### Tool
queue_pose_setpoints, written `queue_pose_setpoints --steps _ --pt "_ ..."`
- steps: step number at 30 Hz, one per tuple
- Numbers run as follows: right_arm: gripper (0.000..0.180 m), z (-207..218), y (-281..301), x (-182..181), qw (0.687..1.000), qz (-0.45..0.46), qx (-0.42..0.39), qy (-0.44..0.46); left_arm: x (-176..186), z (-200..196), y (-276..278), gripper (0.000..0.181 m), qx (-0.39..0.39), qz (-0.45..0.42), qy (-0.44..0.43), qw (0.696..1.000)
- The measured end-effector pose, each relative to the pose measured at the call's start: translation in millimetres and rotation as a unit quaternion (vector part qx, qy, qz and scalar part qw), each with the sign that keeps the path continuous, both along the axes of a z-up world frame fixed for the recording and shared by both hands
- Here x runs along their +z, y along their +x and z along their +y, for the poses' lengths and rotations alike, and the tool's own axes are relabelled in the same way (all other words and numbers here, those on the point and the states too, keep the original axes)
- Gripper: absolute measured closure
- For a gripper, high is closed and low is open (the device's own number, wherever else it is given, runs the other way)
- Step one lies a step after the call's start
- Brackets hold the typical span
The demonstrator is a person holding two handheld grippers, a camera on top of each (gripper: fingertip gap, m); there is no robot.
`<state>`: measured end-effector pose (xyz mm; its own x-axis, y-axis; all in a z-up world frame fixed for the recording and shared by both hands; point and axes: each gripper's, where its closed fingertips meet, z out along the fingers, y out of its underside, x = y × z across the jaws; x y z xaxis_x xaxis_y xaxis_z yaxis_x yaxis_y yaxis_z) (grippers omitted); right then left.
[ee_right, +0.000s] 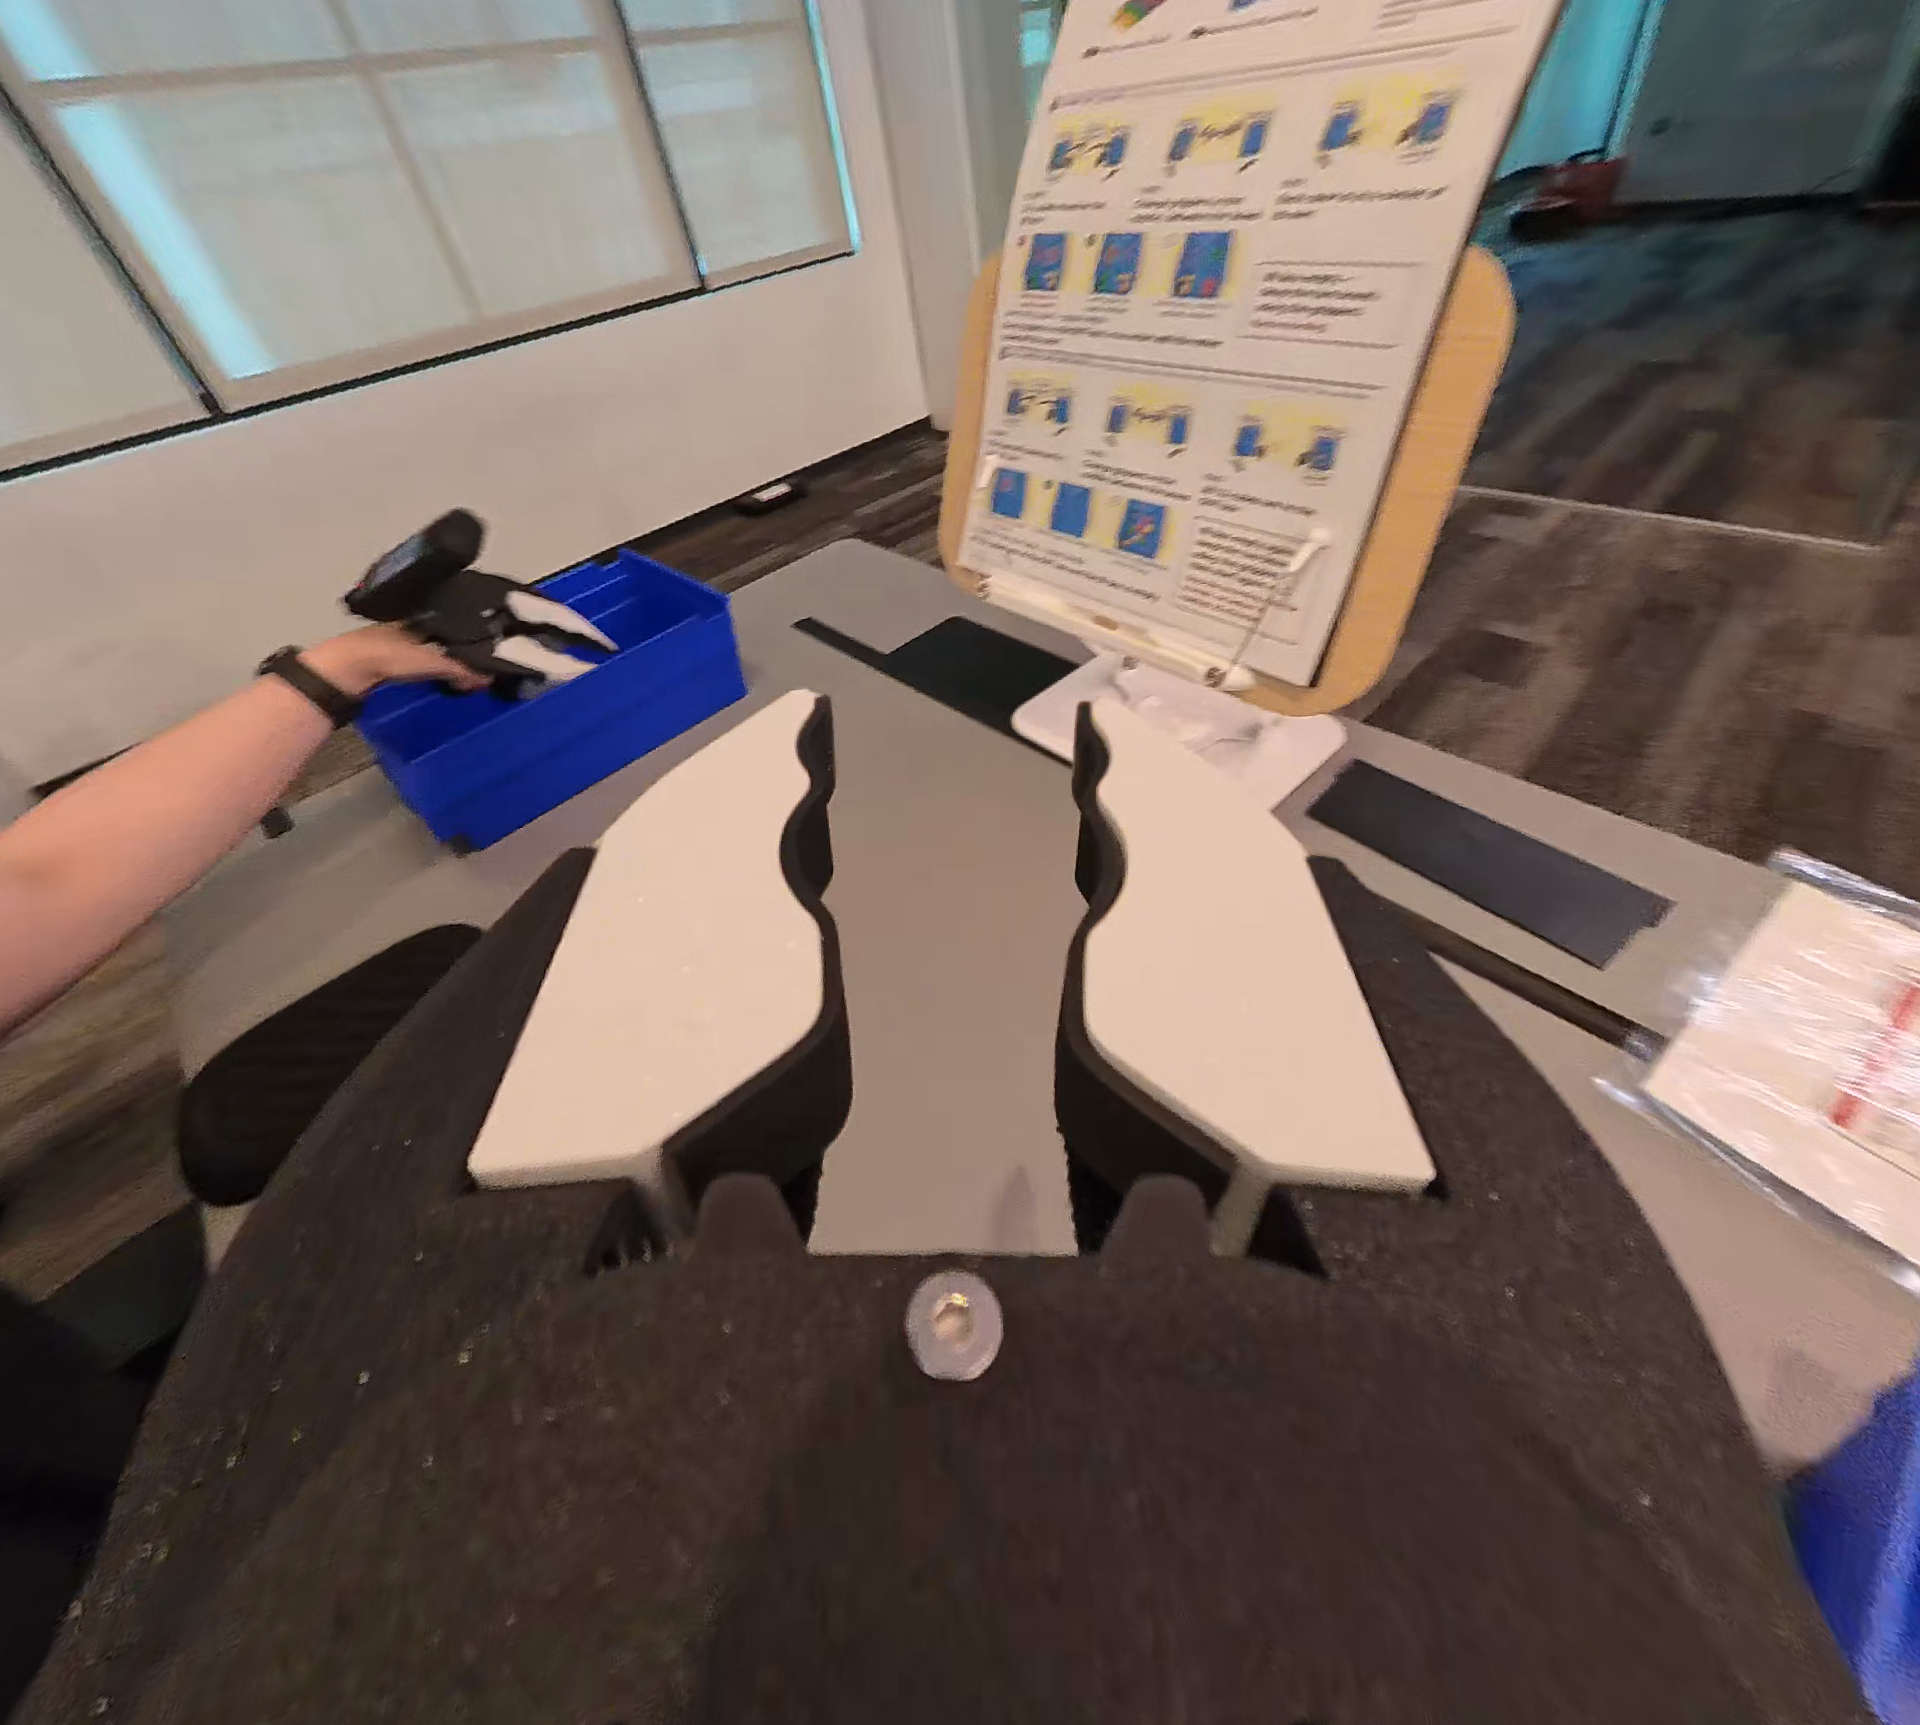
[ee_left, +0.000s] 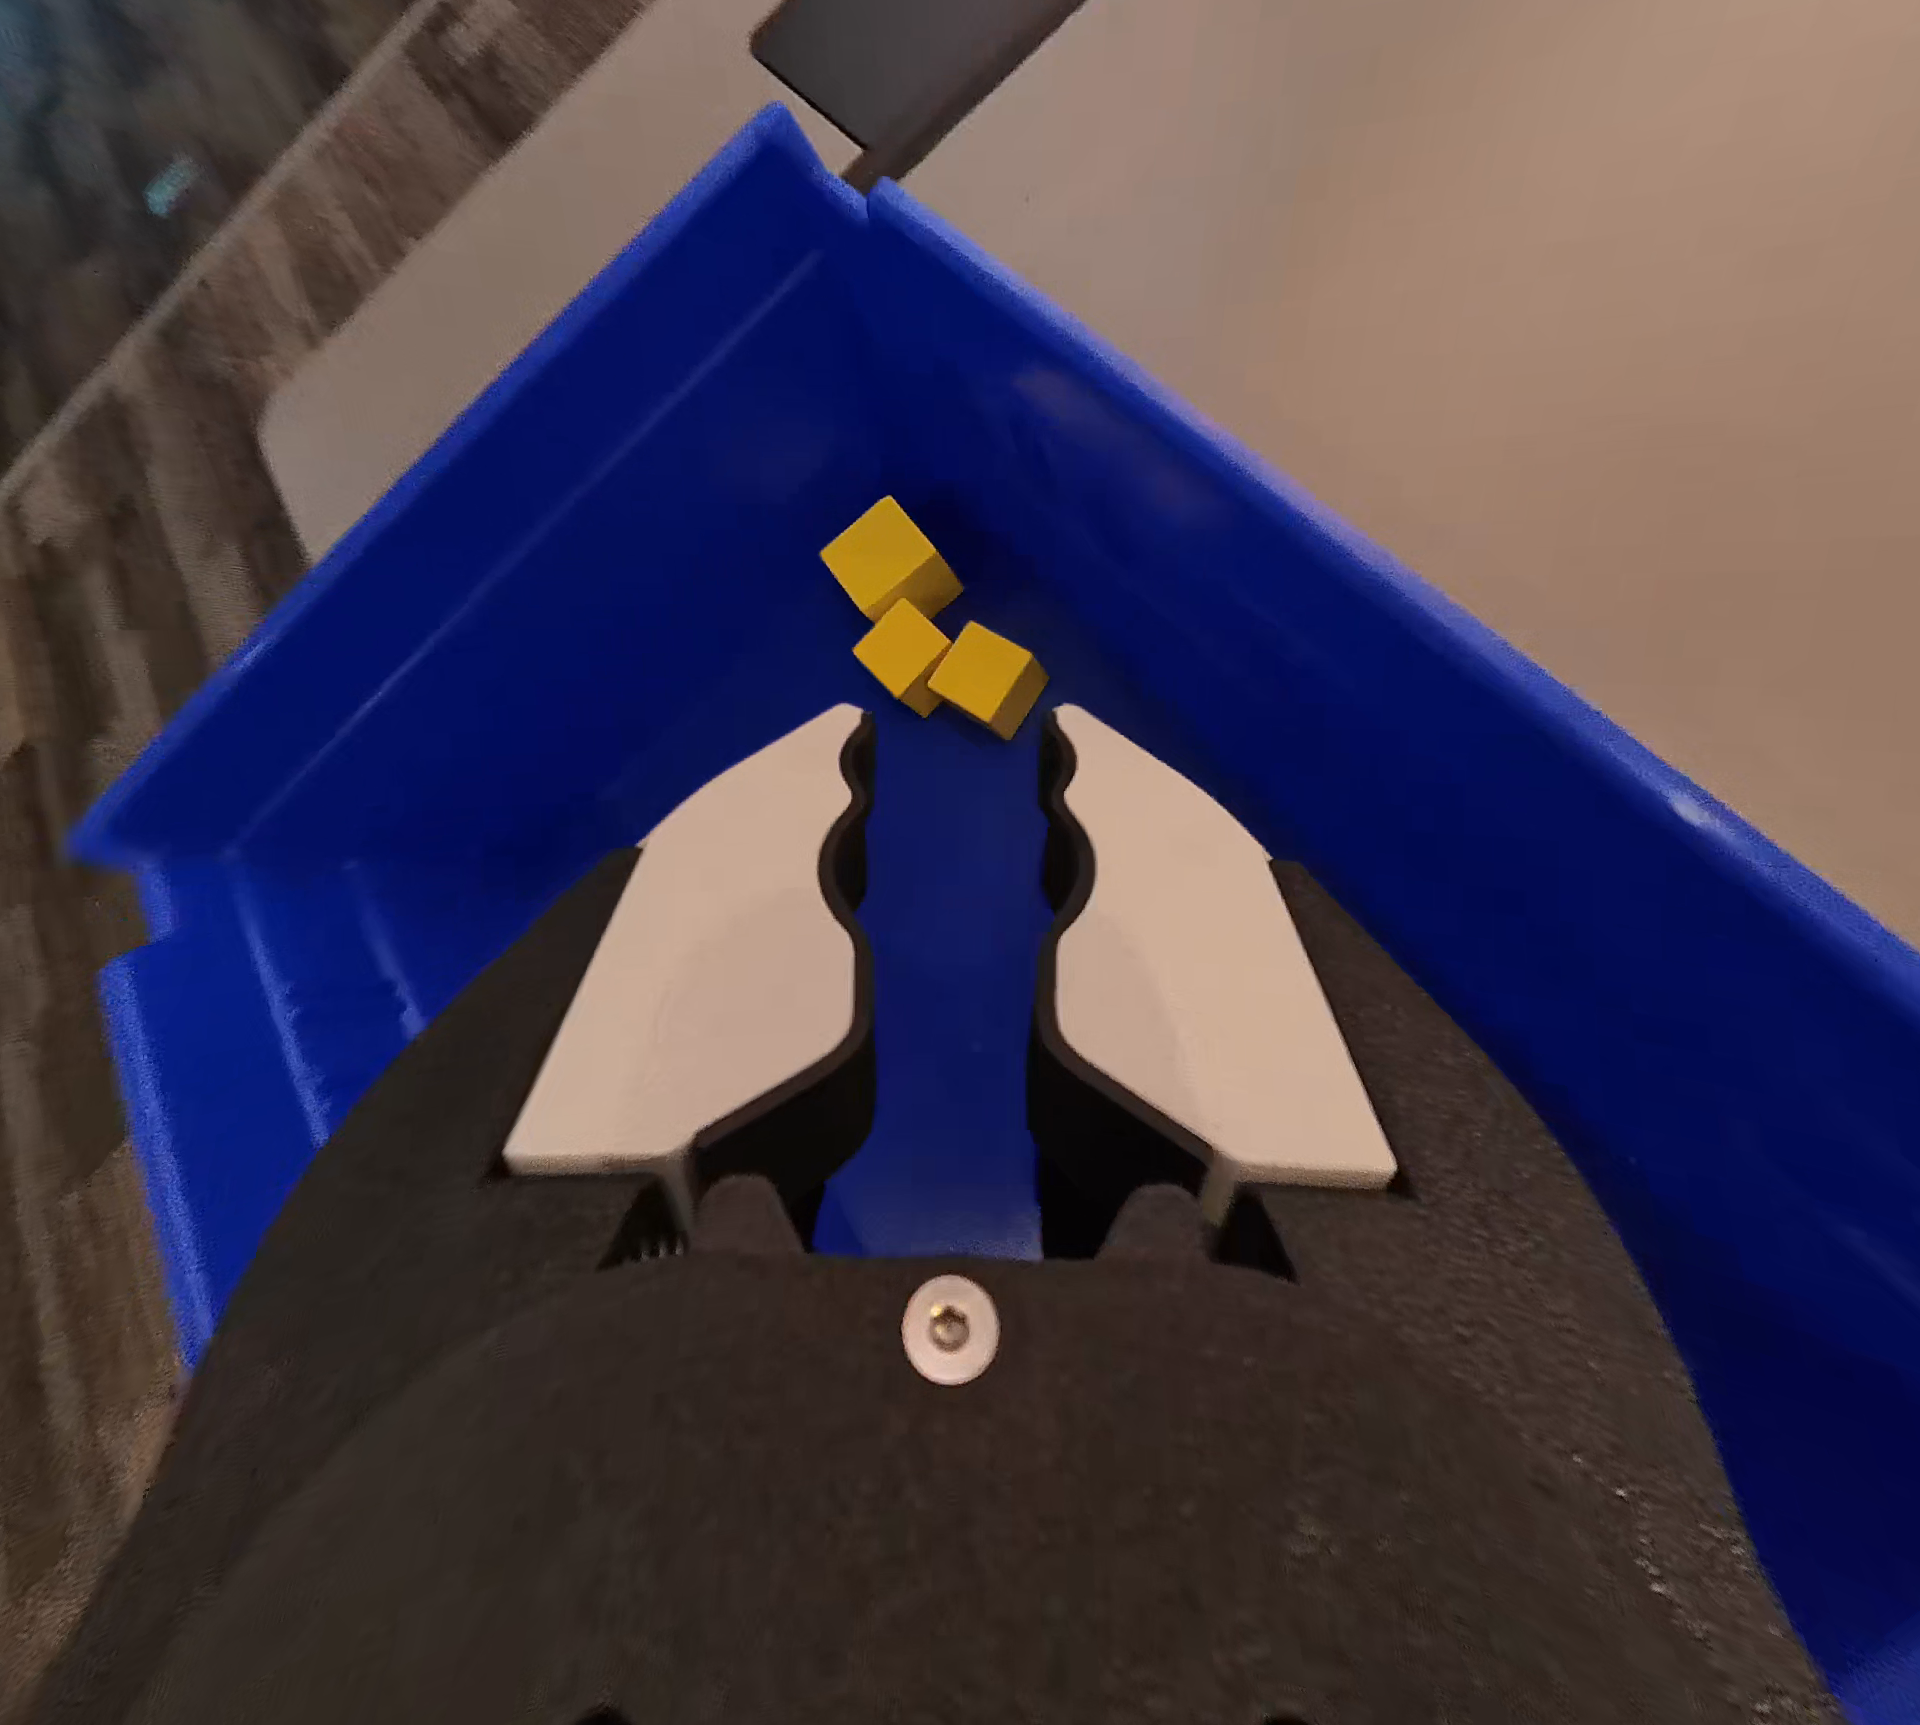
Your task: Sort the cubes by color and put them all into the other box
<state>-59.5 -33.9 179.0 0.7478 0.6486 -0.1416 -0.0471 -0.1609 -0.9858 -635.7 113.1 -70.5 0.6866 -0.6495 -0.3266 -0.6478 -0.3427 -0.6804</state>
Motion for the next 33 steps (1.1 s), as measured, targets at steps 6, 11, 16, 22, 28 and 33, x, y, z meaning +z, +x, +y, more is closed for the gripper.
queue_pose_setpoints --steps 6,11,16,22,28,33 --pt "0.136 20.9 -14.7 -22.4 0.999 -0.023 0.002 -0.042 -14.7 27.6 8.8 0.139 0.018 -0.050 -0.080 0.995" --pt "0.136 25.7 -15.3 -28.3 0.998 -0.027 0.001 -0.053 -33.3 51.8 -10.4 0.135 0.125 -0.007 -0.101 0.987" --pt "0.136 26.5 -13.0 -30.0 0.998 -0.025 -0.002 -0.058 -35.4 59.7 5.3 0.135 0.156 -0.076 -0.153 0.973" --pt "0.136 28.0 -10.7 -32.3 0.998 -0.021 -0.001 -0.064 -46.6 70.6 9.6 0.138 0.166 -0.013 -0.151 0.974" --pt "0.137 30.0 -10.6 -32.5 0.998 -0.016 0.004 -0.067 -55.9 82.5 2.7 0.148 0.209 0.015 -0.151 0.966" --pt "0.137 30.6 -8.3 -33.6 0.997 -0.017 0.007 -0.068 -52.5 83.3 -1.4 0.153 0.203 0.015 -0.128 0.971"
